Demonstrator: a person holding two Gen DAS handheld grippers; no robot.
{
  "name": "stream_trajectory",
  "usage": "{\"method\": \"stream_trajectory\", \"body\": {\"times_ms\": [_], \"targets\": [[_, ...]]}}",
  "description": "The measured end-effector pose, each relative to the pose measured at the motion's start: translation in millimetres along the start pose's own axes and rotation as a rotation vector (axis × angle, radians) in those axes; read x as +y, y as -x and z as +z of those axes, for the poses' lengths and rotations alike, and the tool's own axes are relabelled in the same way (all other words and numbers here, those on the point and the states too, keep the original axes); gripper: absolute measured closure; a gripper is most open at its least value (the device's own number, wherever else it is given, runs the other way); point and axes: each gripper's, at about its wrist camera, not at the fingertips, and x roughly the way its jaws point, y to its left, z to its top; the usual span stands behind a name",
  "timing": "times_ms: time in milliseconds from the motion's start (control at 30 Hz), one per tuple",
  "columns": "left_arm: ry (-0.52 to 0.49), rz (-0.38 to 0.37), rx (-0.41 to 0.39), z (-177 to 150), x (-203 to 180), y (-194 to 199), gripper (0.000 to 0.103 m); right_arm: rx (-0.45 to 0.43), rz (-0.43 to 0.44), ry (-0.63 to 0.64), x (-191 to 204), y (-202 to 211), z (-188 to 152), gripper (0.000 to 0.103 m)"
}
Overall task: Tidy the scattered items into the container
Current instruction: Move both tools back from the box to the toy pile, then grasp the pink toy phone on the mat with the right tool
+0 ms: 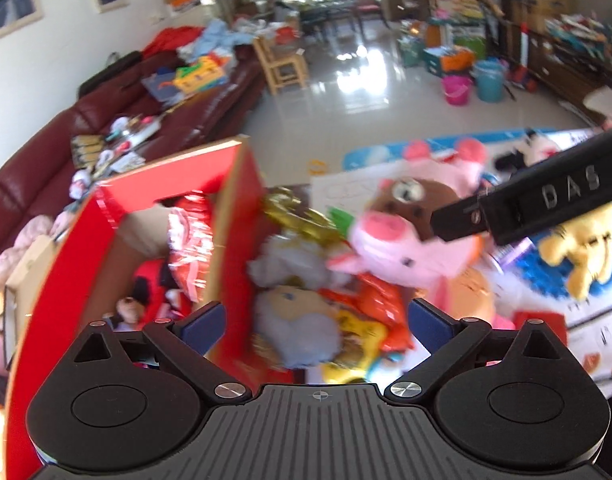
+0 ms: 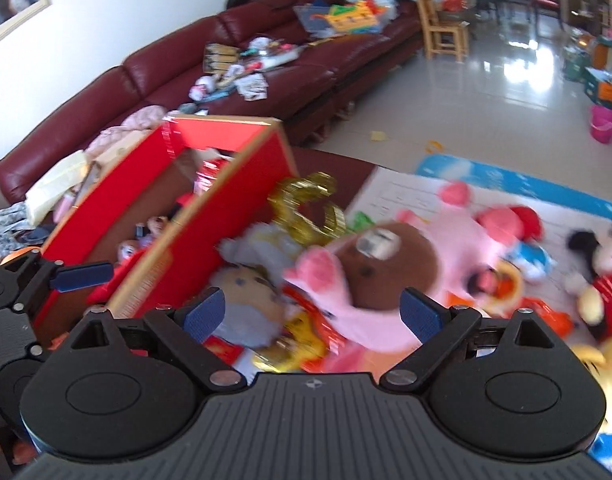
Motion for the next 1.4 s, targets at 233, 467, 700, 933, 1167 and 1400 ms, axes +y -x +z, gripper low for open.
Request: {"method": "stream_trajectory", "body": {"times_ms": [233, 467, 700, 933, 1167, 1400], "targets": [[-0.121, -0.093, 0.089, -41.1, -74.0, -42.5, 0.001, 0.032, -0.096, -0.194, -74.4, 14.9, -57.4, 0.008], [-0.133, -0.210, 0.148, -69.5, -99.3, -81.9, 0.003, 0.086, -0.147, -0.260, -105.4, 11.9, -108.3, 0.008], [-0.145, -0.254, 0.144, -78.8, -110.3, -109.7, 0.006, 0.154, -0.148, -0.337, -119.5, -9.9, -136.6, 0.008], [-0.110, -0.311, 0.171, -78.6, -108.6, -136.1, 0.020, 0.198, -0.070, -0.393, -108.9, -25.9, -128.8, 0.009], [-0.076, -0.381, 0.164, -82.3, -106.7, -144.8, 0.026, 0.205, -0.044, -0.385, -91.6, -45.1, -121.6, 0.016], [-0.100, -0.422, 0.165, -88.0, -107.7, -137.9, 0.028, 0.257, 0.127, -0.568, -96.4, -75.4, -123.6, 0.016]]}}
